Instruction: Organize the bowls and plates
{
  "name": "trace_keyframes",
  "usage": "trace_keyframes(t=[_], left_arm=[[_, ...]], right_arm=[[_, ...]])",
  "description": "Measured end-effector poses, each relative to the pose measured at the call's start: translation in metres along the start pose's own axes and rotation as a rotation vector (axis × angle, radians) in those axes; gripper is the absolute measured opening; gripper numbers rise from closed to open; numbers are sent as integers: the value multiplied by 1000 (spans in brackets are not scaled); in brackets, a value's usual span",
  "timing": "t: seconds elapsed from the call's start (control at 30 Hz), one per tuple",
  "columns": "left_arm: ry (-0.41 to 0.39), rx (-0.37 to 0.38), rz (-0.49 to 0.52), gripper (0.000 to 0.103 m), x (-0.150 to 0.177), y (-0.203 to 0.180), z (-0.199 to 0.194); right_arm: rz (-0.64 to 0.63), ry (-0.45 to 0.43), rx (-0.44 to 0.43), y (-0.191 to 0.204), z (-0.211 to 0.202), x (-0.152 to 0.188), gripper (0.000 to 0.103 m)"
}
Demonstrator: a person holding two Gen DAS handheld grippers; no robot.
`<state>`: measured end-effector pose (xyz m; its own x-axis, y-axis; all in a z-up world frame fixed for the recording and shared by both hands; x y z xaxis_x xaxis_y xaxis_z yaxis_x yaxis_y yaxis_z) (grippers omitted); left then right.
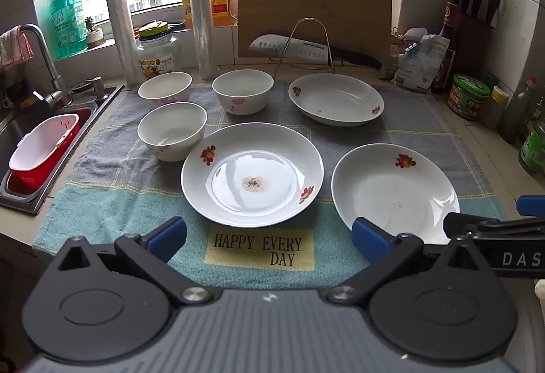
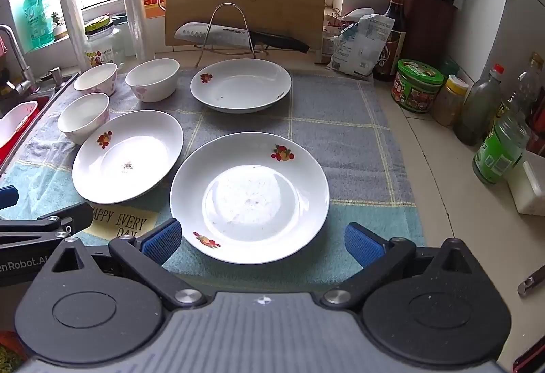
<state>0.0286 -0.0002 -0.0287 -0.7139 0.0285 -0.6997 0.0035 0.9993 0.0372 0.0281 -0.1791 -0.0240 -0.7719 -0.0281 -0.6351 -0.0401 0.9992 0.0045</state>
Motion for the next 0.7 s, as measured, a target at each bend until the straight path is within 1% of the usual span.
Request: trace_keyframes(t=[0.27, 0.3, 0.5, 0.7], left_arm=[[-3, -1, 6, 102, -8, -4, 0], [-8, 1, 5, 102, -6, -3, -2], [-11, 0, 5, 102, -5, -3, -2], [-12, 1, 6, 102, -6, -3, -3]], right_arm=[[7, 2, -4, -2, 0, -1, 103], [-2, -12, 5, 3, 0, -1, 103], [-4, -16, 4, -4, 0, -2, 103], [5, -16, 6, -3, -2, -2, 103]])
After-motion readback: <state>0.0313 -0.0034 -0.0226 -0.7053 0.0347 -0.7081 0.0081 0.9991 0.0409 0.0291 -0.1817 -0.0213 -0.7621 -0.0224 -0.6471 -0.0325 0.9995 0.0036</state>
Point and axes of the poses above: each gripper's, at about its wrist camera, not at the fingertips, and z roughly the way its jaws point, y to its left, x to its underside, the point moved 4 cm from there along z, roughly the way its jaws point, and after that the axes turned 1 degree about -x, right-handed, at the moved point
